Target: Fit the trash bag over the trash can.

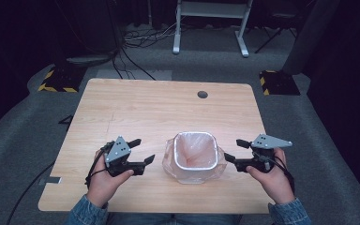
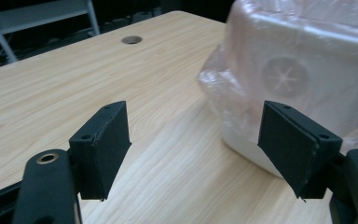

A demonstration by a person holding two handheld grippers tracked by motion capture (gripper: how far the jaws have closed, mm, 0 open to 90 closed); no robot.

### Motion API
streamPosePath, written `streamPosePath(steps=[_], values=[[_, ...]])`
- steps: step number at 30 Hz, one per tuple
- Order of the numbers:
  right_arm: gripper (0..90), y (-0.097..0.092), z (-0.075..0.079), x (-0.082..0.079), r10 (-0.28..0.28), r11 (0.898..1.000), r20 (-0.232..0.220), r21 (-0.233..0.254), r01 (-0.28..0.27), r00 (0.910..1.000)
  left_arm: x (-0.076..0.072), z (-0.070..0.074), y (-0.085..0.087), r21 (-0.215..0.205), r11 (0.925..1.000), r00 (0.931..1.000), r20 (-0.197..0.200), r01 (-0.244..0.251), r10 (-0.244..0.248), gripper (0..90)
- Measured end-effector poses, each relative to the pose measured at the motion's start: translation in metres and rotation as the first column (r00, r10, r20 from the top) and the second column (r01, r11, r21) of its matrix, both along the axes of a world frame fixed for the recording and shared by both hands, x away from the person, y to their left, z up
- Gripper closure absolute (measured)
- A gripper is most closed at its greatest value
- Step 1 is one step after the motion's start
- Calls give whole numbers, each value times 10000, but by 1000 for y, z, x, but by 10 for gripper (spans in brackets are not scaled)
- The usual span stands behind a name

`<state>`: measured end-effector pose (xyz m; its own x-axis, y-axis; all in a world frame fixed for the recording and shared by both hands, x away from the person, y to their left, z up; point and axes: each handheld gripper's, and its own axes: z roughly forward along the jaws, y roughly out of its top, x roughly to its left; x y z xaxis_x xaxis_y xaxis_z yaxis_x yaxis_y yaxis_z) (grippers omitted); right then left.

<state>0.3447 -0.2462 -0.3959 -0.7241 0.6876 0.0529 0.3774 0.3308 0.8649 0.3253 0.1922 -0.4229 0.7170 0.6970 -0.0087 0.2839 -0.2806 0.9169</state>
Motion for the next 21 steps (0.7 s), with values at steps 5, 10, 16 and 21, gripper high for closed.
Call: streamPosePath(steps=[5,10,16,21], values=[[494,-3,10,-1,245,9996,-33,140,-245,9997,1,-3,12,63,9996,9996,-66,-283,284,250],[557,-3,23,0,303,9994,59,150,-304,9995,2,-9,21,255,9985,9988,-96,-478,480,251],[606,-3,29,11,212,9995,37,238,-213,9998,-1,-14,31,443,9963,9970,-198,-743,752,255],[569,-3,34,21,458,9989,517,66,-462,9976,-6,-21,42,621,9925,9933,-400,-1057,1083,258]])
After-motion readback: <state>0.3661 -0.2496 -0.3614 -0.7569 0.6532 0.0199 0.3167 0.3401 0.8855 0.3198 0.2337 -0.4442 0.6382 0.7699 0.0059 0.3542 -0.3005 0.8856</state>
